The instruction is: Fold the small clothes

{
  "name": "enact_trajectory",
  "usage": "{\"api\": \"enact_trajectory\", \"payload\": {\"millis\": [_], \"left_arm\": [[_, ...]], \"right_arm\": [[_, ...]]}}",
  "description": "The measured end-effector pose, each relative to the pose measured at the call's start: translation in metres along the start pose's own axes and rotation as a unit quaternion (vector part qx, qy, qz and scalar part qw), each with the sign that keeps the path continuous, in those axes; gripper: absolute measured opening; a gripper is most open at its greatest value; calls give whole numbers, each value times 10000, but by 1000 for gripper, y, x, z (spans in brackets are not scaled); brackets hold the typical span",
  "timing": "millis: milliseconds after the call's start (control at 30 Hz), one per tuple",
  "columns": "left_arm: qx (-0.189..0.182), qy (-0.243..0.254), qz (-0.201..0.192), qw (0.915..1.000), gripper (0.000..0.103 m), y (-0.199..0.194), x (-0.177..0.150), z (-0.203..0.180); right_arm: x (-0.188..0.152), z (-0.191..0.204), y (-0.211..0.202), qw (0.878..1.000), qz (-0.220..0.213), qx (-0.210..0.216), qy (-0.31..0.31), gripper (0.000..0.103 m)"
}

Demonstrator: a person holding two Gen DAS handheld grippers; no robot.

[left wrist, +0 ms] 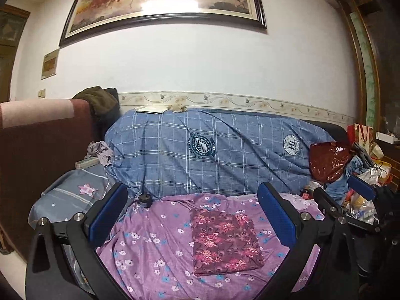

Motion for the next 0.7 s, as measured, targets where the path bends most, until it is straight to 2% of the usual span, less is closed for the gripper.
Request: {"api": "enact_trajectory", "payload": {"millis": [233, 500, 700], "left_arm": [[40, 118, 184, 9998, 103, 32, -5, -15], [51, 168, 460, 9988, 103, 86, -19, -23], [-2, 86, 483, 9988, 103, 112, -22, -21]], "right_arm": [[1, -3, 29, 9999, 115, 64, 93, 71], [-7, 2, 86, 9993, 310, 192, 106, 71], [-9, 13, 112, 9993, 305, 154, -141, 71]]}}
Point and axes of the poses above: each gripper's, at about its wrist camera, not at the fingertips, and y roughly the way its jaws point, z to its left, x to its top, the point moved 9 cm from there along y, roughly the way its jaws point, and after that the axes turned 7 degrees about -y, right-handed, at the moved point
